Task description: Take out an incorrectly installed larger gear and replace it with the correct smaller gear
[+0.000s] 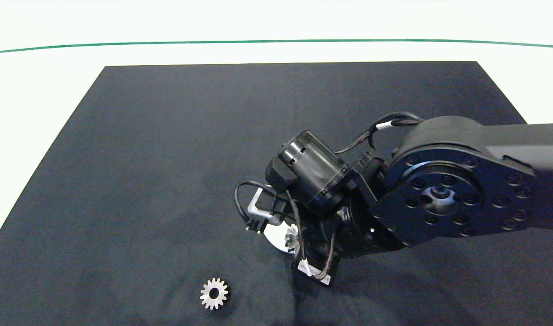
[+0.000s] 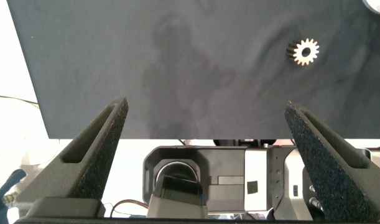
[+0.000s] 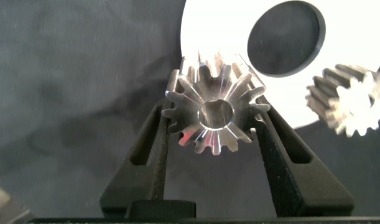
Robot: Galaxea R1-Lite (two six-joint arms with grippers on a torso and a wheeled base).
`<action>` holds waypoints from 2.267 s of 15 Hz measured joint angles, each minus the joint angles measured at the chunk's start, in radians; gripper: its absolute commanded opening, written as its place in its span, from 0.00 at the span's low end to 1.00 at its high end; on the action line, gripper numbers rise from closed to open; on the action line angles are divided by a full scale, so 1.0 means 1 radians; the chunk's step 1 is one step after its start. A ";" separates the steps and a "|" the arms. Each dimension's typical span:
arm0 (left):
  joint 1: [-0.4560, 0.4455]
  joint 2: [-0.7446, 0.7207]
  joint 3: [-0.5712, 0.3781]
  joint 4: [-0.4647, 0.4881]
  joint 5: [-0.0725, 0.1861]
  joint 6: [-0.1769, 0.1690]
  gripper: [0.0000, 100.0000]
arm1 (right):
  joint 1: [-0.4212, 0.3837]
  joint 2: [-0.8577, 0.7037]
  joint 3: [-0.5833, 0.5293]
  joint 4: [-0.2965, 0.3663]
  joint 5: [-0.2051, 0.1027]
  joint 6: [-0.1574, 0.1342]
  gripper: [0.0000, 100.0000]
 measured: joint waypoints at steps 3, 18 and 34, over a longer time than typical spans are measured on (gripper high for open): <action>0.001 0.000 0.000 0.000 0.000 0.000 1.00 | 0.010 -0.071 0.060 -0.001 0.002 0.004 0.04; 0.001 0.000 0.001 0.000 0.000 0.000 1.00 | -0.164 -0.442 0.827 -0.377 0.064 0.035 0.04; 0.000 0.000 0.001 0.000 0.000 0.001 1.00 | -0.197 -0.442 0.903 -0.486 0.073 0.024 1.00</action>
